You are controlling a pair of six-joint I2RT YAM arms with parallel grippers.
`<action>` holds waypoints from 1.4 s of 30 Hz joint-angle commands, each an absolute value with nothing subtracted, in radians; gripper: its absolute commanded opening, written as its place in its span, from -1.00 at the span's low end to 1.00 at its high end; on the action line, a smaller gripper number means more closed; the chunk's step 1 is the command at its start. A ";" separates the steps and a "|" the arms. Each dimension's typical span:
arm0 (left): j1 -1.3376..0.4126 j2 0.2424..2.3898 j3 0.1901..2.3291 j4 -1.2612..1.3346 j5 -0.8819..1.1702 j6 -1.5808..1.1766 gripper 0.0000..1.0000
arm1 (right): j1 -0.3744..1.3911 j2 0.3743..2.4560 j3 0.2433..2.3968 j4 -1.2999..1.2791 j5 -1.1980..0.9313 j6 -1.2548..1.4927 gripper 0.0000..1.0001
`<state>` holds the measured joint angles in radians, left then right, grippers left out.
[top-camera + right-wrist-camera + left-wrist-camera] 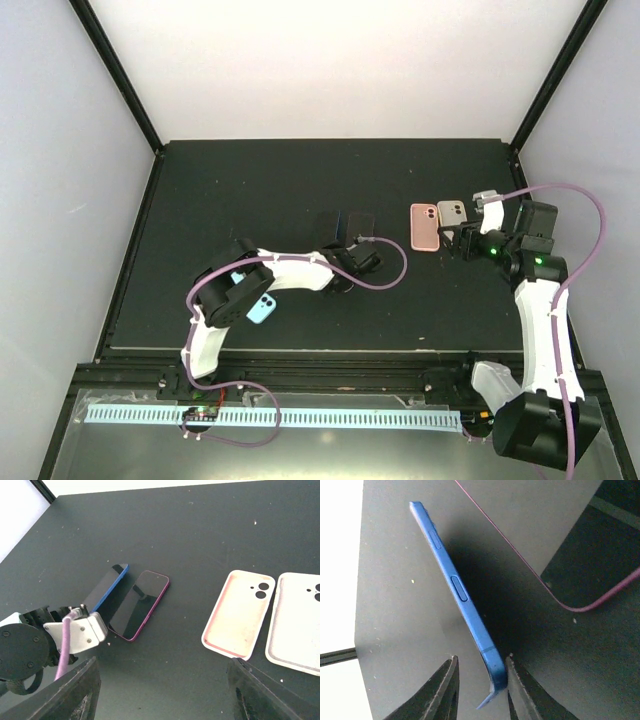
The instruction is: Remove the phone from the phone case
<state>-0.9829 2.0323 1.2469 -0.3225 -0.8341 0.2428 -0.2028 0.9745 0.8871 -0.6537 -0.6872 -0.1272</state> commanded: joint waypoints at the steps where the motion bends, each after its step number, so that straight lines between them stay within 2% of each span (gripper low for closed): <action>1: -0.985 2.046 1.283 -0.379 -0.817 0.219 -0.39 | -0.203 0.953 0.874 -0.619 -0.707 -0.115 0.40; 3: -0.985 2.038 1.284 -0.381 -0.812 0.197 -0.25 | -0.203 0.955 0.874 -0.623 -0.700 -0.118 0.40; 5: -0.985 2.023 1.298 -0.422 -0.790 0.141 0.00 | -0.202 0.955 0.874 -0.627 -0.693 -0.120 0.40; 9: -0.997 1.931 1.310 -0.561 -0.672 -0.059 0.31 | -0.202 0.943 0.864 -0.632 -0.705 -0.125 0.43; 12: -0.992 1.805 1.245 -0.610 -0.616 -0.225 0.73 | -0.202 0.935 0.865 -0.629 -0.705 -0.123 0.51; 17: -0.948 1.547 1.083 -0.656 -0.567 -0.503 0.95 | -0.203 0.938 0.880 -0.651 -0.716 -0.137 0.52; 26: -0.749 1.228 0.728 -0.607 -0.308 -0.860 0.98 | -0.202 0.944 0.883 -0.662 -0.738 -0.149 0.52; 32: -0.602 1.079 0.574 -0.595 -0.307 -0.969 0.98 | -0.203 0.946 0.881 -0.665 -0.761 -0.156 0.52; 37: -0.472 1.047 0.530 -0.587 -0.190 -0.981 0.98 | -0.203 0.954 0.892 -0.687 -0.771 -0.172 0.52; 42: -0.411 1.076 0.576 -0.682 -0.166 -0.974 0.98 | -0.202 0.939 0.883 -0.679 -0.802 -0.169 0.52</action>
